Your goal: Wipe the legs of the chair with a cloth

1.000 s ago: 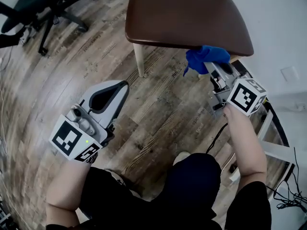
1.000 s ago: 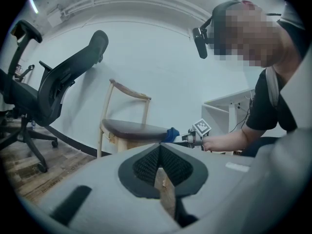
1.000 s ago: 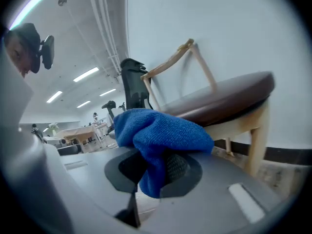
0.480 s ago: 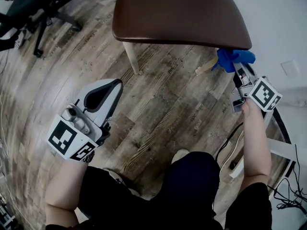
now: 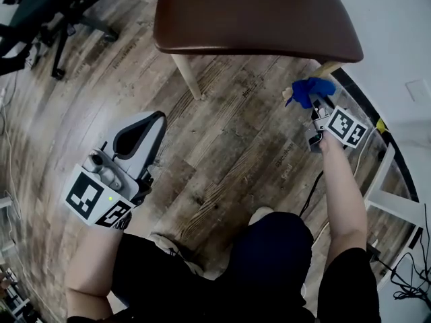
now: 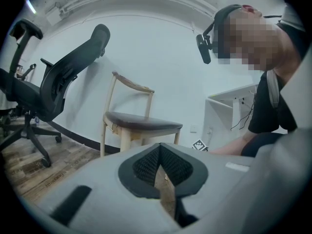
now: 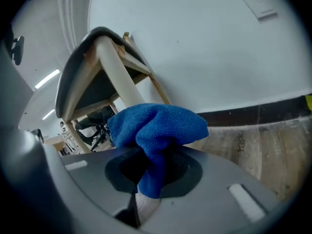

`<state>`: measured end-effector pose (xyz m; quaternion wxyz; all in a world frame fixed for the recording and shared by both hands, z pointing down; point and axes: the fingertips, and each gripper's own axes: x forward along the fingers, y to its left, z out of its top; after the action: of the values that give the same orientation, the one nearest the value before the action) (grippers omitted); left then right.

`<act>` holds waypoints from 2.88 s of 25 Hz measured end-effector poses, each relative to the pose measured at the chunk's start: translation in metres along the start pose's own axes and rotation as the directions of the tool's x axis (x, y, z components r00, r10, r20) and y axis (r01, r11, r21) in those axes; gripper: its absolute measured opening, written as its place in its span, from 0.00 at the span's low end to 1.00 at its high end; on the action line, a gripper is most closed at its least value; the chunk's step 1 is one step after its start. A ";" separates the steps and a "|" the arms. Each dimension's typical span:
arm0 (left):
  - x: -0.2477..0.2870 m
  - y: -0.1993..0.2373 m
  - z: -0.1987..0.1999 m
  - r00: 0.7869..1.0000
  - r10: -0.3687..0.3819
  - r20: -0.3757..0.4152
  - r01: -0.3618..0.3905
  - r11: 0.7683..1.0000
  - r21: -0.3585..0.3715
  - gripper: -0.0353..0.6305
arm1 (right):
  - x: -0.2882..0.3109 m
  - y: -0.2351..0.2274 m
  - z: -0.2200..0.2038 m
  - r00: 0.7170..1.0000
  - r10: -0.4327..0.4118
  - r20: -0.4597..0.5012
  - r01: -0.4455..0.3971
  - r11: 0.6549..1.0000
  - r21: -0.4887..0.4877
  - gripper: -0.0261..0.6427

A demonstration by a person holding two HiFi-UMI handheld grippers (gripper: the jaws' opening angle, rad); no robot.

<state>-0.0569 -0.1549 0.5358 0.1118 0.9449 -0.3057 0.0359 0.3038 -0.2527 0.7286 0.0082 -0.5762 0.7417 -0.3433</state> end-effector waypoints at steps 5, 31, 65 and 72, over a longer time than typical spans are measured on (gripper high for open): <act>-0.003 0.002 -0.004 1.000 0.011 -0.020 -0.011 1.000 0.003 0.05 | 0.036 -0.048 -0.069 0.989 -0.086 -0.124 0.091 0.995 0.036 0.14; -0.040 0.037 0.016 0.993 0.098 0.064 -0.095 0.994 -0.046 0.05 | 0.038 -0.049 -0.073 0.965 -0.180 -0.191 0.163 0.981 -0.104 0.14; -0.244 -0.146 0.343 0.982 0.087 -0.167 -0.126 0.963 -0.238 0.05 | -0.331 0.489 0.266 0.988 0.135 -0.075 -0.138 0.990 -0.031 0.14; -0.280 -0.202 0.447 0.993 -0.045 -0.109 0.021 0.976 -0.218 0.05 | -0.420 0.618 0.310 0.976 0.220 0.003 -0.220 0.975 -0.043 0.14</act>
<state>-0.1653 0.0594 0.0244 0.2316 0.9285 -0.2852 0.0542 0.0463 0.0162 0.0101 0.0365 -0.4919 0.8080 -0.3222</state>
